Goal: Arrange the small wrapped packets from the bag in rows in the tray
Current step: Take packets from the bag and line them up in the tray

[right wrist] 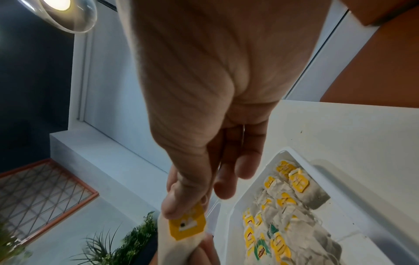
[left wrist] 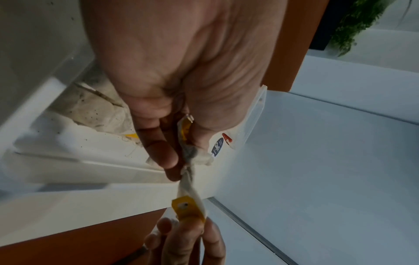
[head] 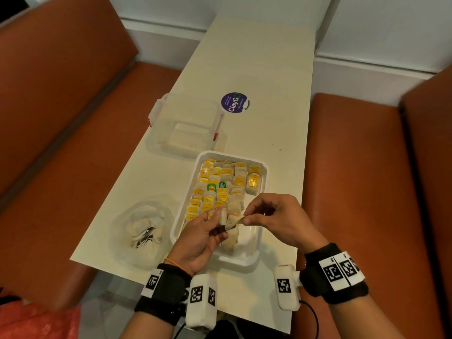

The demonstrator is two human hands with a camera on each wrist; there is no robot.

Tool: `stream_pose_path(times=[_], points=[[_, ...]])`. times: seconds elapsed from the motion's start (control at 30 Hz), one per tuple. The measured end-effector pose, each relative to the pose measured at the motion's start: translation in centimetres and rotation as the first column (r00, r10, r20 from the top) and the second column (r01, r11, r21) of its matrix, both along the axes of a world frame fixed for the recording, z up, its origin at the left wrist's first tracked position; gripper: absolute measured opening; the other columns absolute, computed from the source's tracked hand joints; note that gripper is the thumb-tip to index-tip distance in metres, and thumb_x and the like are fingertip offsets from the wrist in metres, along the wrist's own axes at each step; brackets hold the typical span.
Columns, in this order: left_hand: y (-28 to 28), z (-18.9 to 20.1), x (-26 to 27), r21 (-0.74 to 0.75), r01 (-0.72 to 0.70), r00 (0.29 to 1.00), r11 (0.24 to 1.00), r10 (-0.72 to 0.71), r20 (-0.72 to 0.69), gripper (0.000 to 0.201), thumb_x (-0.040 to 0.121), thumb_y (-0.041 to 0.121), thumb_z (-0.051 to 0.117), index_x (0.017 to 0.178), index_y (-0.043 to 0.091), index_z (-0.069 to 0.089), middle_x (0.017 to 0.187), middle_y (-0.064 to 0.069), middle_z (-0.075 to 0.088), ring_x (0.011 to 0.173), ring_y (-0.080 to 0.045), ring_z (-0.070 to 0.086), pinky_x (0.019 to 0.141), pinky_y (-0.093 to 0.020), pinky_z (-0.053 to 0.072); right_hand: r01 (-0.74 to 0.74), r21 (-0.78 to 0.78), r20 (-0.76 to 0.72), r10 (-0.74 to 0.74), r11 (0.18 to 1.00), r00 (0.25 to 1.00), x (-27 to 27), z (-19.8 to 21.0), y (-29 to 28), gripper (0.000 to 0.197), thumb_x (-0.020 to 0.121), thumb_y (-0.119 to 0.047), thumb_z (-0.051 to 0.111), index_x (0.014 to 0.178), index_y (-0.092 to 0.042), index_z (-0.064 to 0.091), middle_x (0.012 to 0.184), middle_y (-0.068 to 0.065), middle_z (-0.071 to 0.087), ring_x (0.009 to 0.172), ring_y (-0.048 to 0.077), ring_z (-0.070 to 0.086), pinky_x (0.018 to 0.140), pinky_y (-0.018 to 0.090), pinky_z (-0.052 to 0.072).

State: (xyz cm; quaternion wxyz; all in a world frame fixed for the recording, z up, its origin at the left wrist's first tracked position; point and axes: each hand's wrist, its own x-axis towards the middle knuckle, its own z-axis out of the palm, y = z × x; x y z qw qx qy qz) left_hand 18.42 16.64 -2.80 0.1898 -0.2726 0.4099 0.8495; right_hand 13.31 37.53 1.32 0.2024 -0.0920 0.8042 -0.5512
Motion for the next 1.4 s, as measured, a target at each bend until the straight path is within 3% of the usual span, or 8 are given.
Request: stream_pose_path(times=[0.23,0.43,0.6,0.67,0.8,0.9,1.13,1.4], points=[[0.9,1.0,-0.9,0.011,0.092,0.995,0.996,-0.092,-0.039,0.031,0.098,0.037,0.066,0.116,0.012,0.069,0.114,-0.012,0.076,0.103,-0.027,0.073,0.069,-0.032,0.055,0.050,-0.083,0.041,-0.047,0.995,0.998,-0.6,-0.1,0.2,0.013,0.079,-0.013,0.089,0.088,-0.012,0.078,0.084,0.003,0.078,0.076,0.012,0.072,0.073,0.020,0.056],[0.7,1.0,-0.6,-0.230,0.192,0.962,0.954,-0.229,-0.148,0.051,0.072,0.032,0.087,0.117,0.016,0.072,0.092,-0.012,0.070,0.076,-0.020,0.062,0.060,-0.031,0.050,0.072,-0.123,0.132,-0.056,0.990,0.990,-0.7,-0.3,0.4,0.021,0.089,-0.020,0.081,0.110,-0.021,0.077,0.089,0.006,0.078,0.076,0.016,0.067,0.072,0.030,0.060],[1.1,0.1,-0.9,-0.322,0.214,0.955,0.922,-0.267,-0.131,0.033,0.083,0.033,0.083,0.106,0.010,0.079,0.074,-0.002,0.066,0.066,-0.018,0.055,0.056,-0.030,0.043,-0.021,-0.028,0.134,0.025,0.999,0.991,-1.0,-1.0,0.5,0.013,0.091,-0.035,0.079,0.101,-0.026,0.079,0.100,-0.006,0.076,0.087,0.011,0.067,0.080,0.030,0.059],[1.1,-0.2,-1.1,-0.322,0.195,0.962,0.926,-0.245,-0.123,0.029,0.087,0.031,0.081,0.106,0.010,0.079,0.075,0.000,0.067,0.066,-0.016,0.055,0.056,-0.030,0.042,-0.023,-0.015,0.155,0.025,1.000,0.988,-1.3,-1.3,0.6,0.016,0.090,-0.037,0.080,0.100,-0.025,0.078,0.103,-0.009,0.076,0.091,0.010,0.069,0.084,0.030,0.059],[1.1,-0.9,-1.5,-0.351,0.156,0.984,0.923,-0.175,-0.025,0.027,0.091,0.029,0.079,0.108,0.008,0.078,0.084,-0.003,0.069,0.067,-0.015,0.056,0.053,-0.027,0.044,0.064,0.003,0.170,-0.063,0.998,0.983,-2.8,-3.0,0.4,0.013,0.091,-0.030,0.080,0.097,-0.020,0.078,0.092,-0.001,0.077,0.081,0.010,0.068,0.072,0.029,0.058],[0.5,-1.3,-1.7,-0.354,0.119,0.993,0.928,-0.111,0.044,0.030,0.095,0.030,0.076,0.113,0.007,0.074,0.088,-0.006,0.070,0.068,-0.016,0.058,0.055,-0.029,0.045,0.183,0.229,0.024,-0.193,0.956,0.981,-5.3,-5.0,0.1,0.012,0.089,-0.034,0.081,0.091,-0.023,0.076,0.082,-0.004,0.075,0.078,0.011,0.069,0.070,0.023,0.051],[-0.8,-1.8,-1.4,-0.358,0.155,0.988,0.921,-0.136,0.078,0.019,0.105,0.006,0.056,0.119,0.001,0.068,0.113,-0.019,0.076,0.102,-0.034,0.077,0.081,-0.047,0.061,-0.028,0.630,-0.024,0.055,0.776,0.998,-9.6,-7.4,-1.1,0.010,0.090,-0.035,0.077,0.096,-0.028,0.074,0.085,-0.010,0.064,0.087,0.016,0.064,0.070,0.028,0.044],[-1.5,-1.1,-1.2,-0.332,0.187,0.982,0.924,-0.176,0.063,0.022,0.104,0.017,0.062,0.116,0.001,0.074,0.110,-0.023,0.077,0.085,-0.025,0.077,0.064,-0.033,0.062,-0.083,0.732,0.015,0.106,0.676,0.994,-11.0,-8.5,-1.7,0.013,0.088,-0.049,0.073,0.089,-0.036,0.076,0.096,-0.012,0.072,0.093,0.014,0.066,0.069,0.028,0.044]])
